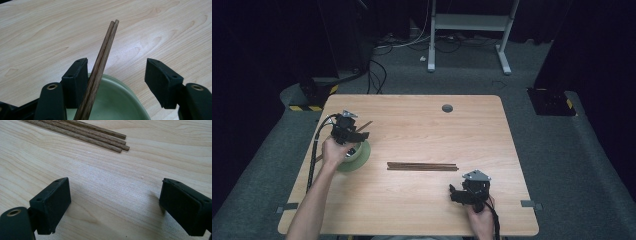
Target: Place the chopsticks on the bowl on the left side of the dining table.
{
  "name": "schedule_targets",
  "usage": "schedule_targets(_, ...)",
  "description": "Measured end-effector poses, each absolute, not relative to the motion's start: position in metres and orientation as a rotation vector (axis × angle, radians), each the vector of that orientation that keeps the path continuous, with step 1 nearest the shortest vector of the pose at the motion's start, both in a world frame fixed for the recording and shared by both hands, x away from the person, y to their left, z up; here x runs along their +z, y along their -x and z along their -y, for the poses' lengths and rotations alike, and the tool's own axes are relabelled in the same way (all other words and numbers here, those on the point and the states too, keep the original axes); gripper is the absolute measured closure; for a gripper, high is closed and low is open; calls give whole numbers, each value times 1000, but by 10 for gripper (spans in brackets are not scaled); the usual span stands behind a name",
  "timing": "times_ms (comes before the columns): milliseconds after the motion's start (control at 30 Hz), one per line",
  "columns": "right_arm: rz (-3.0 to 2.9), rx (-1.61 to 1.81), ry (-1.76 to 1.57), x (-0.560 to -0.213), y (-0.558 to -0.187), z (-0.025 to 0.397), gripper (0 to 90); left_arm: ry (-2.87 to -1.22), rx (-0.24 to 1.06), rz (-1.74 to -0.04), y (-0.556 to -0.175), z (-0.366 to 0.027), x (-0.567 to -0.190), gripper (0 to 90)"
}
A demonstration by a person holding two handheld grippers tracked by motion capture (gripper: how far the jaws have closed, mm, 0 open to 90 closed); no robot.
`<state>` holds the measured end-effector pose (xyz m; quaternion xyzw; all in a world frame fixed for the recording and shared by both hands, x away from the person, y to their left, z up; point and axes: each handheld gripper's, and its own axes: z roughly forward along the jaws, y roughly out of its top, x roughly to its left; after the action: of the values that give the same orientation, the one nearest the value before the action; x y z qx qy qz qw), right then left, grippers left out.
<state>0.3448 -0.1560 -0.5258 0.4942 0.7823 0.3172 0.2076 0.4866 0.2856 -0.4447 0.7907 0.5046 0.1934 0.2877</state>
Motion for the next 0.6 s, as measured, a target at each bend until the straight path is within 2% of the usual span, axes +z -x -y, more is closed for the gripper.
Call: schedule_targets(600, -2178, 883, -1376, -526, -345, 156, 98, -2187, 526, -1295, -480, -275, -445, 352)
